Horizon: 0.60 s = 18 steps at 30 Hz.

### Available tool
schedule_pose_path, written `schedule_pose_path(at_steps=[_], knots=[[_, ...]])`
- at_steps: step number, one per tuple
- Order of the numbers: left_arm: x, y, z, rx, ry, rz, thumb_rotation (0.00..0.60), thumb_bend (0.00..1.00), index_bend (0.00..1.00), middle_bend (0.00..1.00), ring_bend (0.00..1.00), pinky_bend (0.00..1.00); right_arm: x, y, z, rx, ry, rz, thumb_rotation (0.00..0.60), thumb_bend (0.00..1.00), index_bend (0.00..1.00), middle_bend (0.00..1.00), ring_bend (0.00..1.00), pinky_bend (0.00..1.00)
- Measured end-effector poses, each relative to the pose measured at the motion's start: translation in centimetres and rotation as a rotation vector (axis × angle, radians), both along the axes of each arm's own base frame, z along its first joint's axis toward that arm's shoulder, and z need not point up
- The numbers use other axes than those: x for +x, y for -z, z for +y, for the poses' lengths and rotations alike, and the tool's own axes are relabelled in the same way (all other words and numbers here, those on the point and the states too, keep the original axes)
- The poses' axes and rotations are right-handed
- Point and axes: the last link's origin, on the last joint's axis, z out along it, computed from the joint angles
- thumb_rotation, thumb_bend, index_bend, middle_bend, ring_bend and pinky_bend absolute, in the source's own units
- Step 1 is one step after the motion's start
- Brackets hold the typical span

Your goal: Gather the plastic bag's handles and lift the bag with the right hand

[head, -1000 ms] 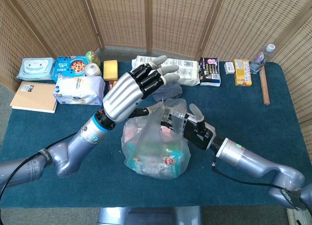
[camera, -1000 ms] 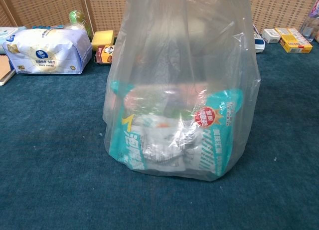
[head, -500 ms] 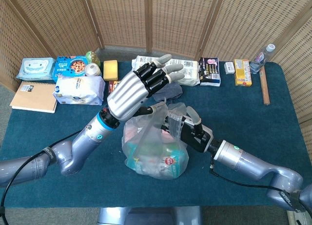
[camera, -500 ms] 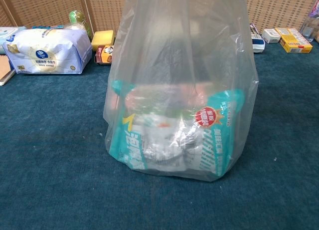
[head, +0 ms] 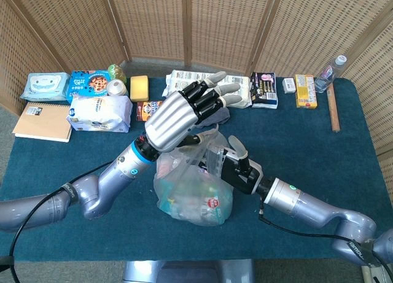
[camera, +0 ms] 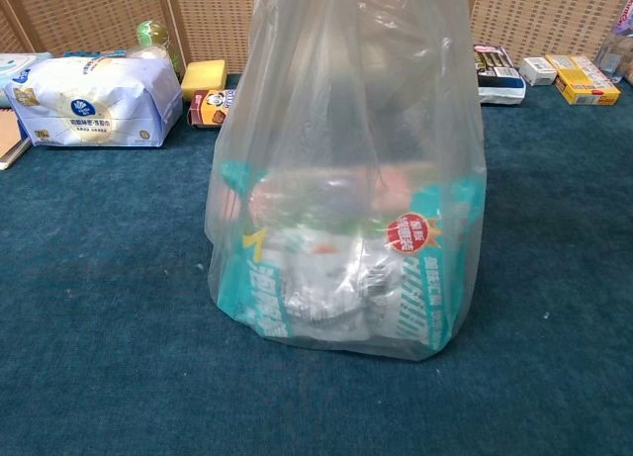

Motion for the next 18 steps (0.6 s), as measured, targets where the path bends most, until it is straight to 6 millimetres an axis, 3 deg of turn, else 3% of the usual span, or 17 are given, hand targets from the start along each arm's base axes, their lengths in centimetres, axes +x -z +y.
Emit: schedule_pose_path(at_steps=[18], knots=[[0.31, -0.1, -0.97, -0.004, 0.041, 0.004, 0.6, 0.14, 0.13, 0.15, 0.04, 0.2, 0.92, 0.17, -0.64, -0.015, 0.048, -0.032, 0.067, 0.17, 0.11, 0.14, 0.0, 0.0]])
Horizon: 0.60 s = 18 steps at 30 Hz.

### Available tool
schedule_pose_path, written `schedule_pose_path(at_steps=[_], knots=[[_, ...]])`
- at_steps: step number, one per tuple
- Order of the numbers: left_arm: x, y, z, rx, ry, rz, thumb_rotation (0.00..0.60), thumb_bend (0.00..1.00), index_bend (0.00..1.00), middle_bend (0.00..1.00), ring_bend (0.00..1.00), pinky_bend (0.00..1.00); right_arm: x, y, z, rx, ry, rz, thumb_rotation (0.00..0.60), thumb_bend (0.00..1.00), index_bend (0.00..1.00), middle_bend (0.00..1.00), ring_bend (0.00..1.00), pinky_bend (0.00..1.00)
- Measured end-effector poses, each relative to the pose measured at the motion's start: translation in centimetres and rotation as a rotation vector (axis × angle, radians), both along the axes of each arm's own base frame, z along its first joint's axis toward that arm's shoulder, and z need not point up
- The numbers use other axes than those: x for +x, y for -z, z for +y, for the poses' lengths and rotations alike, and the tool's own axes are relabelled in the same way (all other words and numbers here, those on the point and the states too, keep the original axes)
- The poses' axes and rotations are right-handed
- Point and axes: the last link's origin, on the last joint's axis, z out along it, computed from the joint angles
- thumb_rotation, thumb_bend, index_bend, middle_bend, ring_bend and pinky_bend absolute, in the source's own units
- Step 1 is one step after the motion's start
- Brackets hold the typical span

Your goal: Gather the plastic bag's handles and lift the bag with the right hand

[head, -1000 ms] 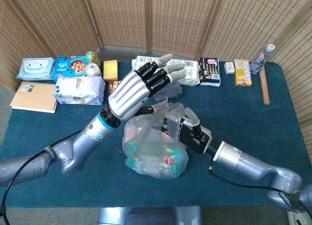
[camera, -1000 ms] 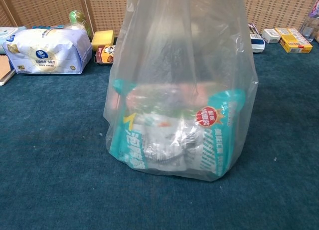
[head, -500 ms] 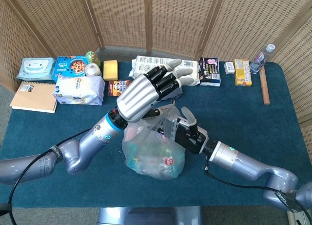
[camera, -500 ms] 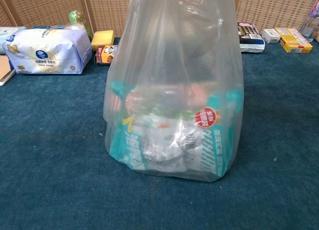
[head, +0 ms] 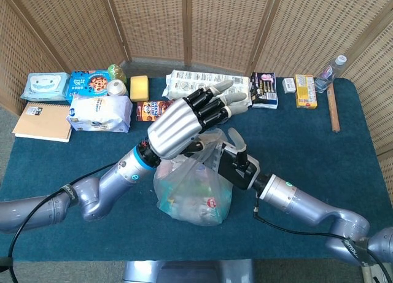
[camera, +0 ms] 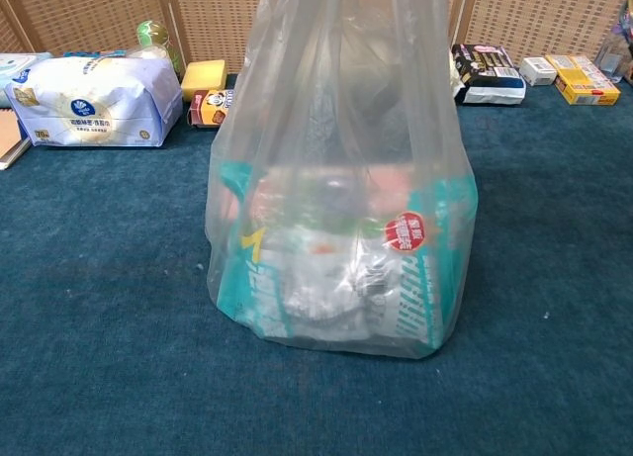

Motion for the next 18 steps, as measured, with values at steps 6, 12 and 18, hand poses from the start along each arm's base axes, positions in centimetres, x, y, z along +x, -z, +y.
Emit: schedule_pose_path(at_steps=[6, 12, 18], knots=[[-0.15, -0.53, 0.19, 0.034, -0.007, 0.021, 0.6, 0.07, 0.08, 0.13, 0.02, 0.18, 0.19, 0.3, 0.07, 0.003, 0.001, 0.005, 0.067, 0.17, 0.11, 0.14, 0.0, 0.0], [-0.21, -0.69, 0.3, 0.052, -0.022, 0.023, 0.6, 0.0, 0.02, 0.09, 0.0, 0.16, 0.35, 0.56, 0.28, 0.008, -0.007, 0.009, 0.066, 0.17, 0.11, 0.14, 0.0, 0.0], [-0.11, -0.92, 0.47, 0.084, -0.043, 0.017, 0.6, 0.0, 0.0, 0.06, 0.0, 0.15, 0.22, 0.55, 0.28, 0.004, -0.007, 0.016, 0.067, 0.17, 0.11, 0.14, 0.0, 0.0]])
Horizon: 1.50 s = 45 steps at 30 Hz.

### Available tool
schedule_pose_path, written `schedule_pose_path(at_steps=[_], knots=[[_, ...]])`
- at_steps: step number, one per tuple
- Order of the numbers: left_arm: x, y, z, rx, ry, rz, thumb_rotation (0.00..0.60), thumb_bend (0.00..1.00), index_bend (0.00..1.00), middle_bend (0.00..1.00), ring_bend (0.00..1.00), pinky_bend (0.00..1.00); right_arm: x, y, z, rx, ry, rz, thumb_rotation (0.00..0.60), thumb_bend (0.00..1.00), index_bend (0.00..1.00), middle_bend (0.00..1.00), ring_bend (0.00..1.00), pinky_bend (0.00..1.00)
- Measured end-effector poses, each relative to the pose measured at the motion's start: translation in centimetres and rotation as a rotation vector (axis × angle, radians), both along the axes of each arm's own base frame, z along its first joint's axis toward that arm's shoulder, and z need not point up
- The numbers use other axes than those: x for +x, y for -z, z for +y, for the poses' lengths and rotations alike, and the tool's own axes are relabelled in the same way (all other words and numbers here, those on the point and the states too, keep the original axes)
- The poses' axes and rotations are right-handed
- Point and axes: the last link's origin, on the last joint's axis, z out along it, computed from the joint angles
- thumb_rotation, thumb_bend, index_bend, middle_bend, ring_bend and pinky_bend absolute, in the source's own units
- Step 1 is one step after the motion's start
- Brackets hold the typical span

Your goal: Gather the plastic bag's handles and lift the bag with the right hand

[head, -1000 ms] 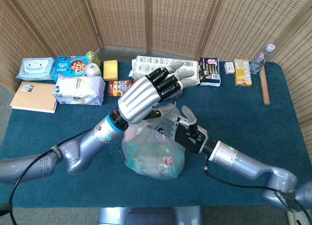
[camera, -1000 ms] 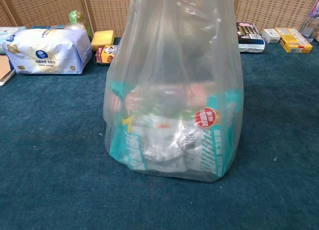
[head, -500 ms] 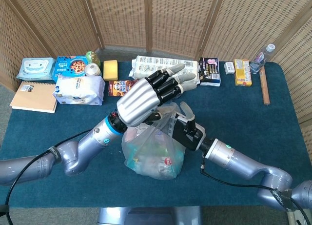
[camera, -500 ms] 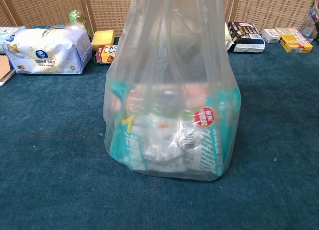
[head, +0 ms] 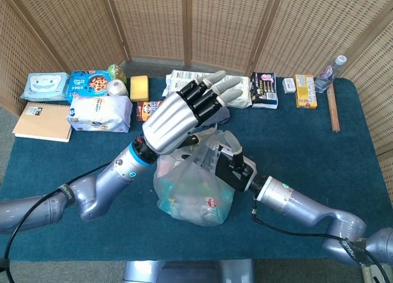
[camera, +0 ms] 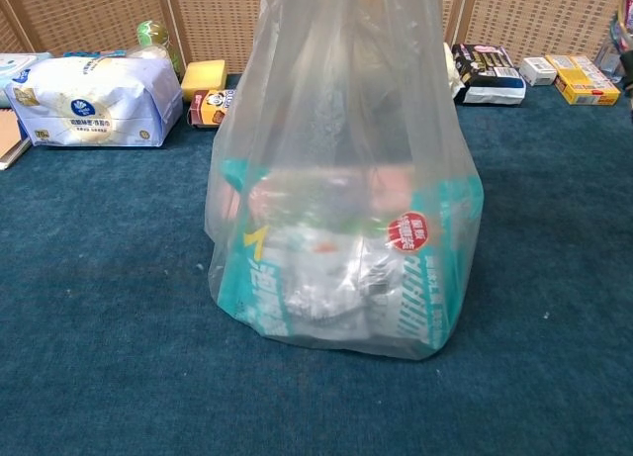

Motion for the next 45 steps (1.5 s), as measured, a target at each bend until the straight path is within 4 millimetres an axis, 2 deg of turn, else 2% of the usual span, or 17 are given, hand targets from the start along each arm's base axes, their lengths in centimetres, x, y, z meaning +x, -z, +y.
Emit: schedule_pose_path(at_steps=[14, 28, 37, 45], knots=[[0.9, -0.8, 0.1, 0.004, -0.092, 0.128, 0.6, 0.0, 0.0, 0.01, 0.0, 0.12, -0.3, 0.4, 0.0, 0.009, -0.015, 0.017, 0.063, 0.17, 0.1, 0.14, 0.0, 0.0], [1.8, -1.5, -0.9, -0.123, -0.228, 0.225, 0.6, 0.0, 0.0, 0.0, 0.0, 0.12, -0.7, 0.6, -0.1, 0.013, -0.013, 0.027, 0.067, 0.17, 0.1, 0.14, 0.0, 0.0], [2.0, -2.1, -1.4, -0.245, -0.296, 0.213, 0.6, 0.0, 0.0, 0.0, 0.0, 0.12, -0.9, 0.8, -0.2, 0.014, -0.013, 0.034, 0.067, 0.17, 0.1, 0.14, 0.0, 0.0], [1.5, -2.9, -1.1, -0.221, -0.312, 0.23, 0.6, 0.0, 0.0, 0.0, 0.0, 0.12, -1.0, 0.9, -0.3, 0.016, -0.006, 0.035, 0.064, 0.17, 0.1, 0.14, 0.0, 0.0]])
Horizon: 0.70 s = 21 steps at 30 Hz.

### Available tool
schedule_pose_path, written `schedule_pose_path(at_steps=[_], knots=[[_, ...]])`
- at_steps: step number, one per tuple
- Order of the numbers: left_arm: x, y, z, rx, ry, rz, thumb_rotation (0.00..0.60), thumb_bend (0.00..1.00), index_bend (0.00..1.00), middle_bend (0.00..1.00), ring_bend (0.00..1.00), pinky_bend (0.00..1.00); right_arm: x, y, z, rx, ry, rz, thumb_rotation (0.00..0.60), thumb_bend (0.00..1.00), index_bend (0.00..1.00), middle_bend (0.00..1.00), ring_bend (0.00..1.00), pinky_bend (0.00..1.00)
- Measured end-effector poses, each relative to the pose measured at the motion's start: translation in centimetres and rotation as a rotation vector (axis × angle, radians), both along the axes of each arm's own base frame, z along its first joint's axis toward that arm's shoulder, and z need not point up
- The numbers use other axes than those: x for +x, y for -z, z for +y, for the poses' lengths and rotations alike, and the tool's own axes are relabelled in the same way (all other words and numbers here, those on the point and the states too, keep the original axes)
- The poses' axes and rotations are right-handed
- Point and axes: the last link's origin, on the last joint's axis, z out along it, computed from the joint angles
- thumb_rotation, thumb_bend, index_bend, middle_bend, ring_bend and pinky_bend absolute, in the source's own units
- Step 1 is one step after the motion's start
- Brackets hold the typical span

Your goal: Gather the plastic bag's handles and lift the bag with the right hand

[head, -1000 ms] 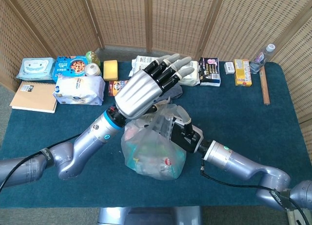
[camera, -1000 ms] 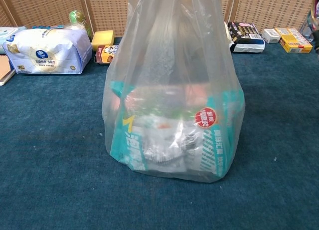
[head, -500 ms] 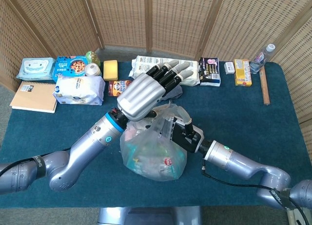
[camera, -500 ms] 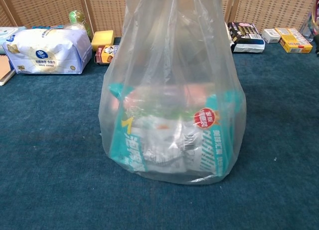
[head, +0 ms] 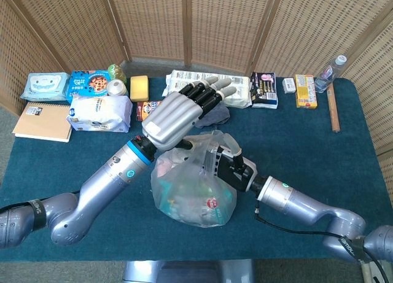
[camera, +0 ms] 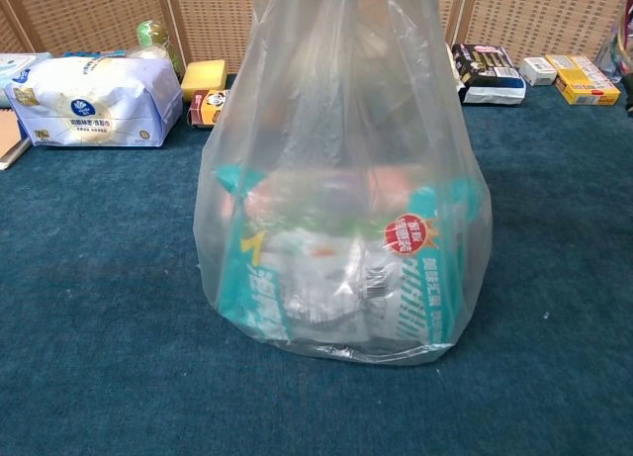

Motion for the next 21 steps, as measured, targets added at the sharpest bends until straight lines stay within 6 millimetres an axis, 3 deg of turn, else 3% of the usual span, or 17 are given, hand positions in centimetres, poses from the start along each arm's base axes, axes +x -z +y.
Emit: schedule_pose_path(at_steps=[9, 21], knots=[[-0.5, 0.1, -0.1, 0.14, 0.062, 0.075, 0.6, 0.0, 0.0, 0.0, 0.0, 0.12, 0.4, 0.3, 0.0, 0.007, -0.004, -0.007, 0.066, 0.17, 0.1, 0.14, 0.0, 0.0], [-1.4, -0.1, -0.2, 0.106, 0.038, 0.102, 0.6, 0.0, 0.0, 0.0, 0.0, 0.12, 0.1, 0.1, 0.0, 0.002, 0.002, -0.005, 0.064, 0.17, 0.1, 0.14, 0.0, 0.0]])
